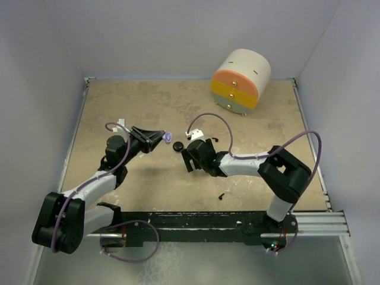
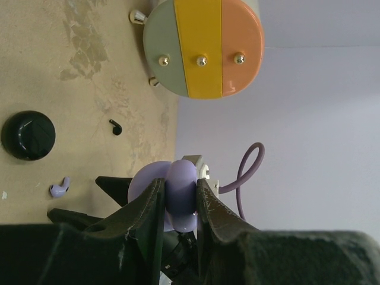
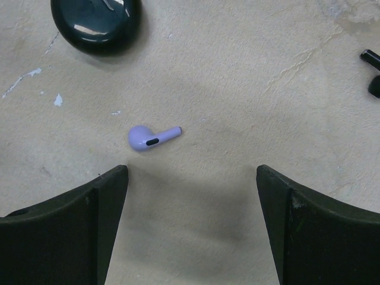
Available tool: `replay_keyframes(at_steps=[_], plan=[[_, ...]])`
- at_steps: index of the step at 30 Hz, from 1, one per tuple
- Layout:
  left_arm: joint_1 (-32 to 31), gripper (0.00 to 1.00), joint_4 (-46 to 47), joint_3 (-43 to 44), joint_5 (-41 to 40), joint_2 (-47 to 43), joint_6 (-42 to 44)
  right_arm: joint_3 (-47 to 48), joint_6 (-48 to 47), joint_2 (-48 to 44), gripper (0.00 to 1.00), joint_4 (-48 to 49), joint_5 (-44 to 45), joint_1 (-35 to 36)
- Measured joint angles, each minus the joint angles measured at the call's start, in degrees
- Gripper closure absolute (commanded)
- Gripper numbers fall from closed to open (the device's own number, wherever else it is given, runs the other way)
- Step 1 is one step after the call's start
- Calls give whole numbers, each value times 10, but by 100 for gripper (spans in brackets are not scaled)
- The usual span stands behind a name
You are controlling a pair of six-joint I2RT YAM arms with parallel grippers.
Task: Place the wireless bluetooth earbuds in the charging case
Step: Pick up the earbud from the center of the board.
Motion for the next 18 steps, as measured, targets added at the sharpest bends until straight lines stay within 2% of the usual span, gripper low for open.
replay_keyframes(at_steps=[18], plan=[[6, 100, -15, 0, 9, -5, 0, 64, 60, 53, 7, -24, 54, 0]])
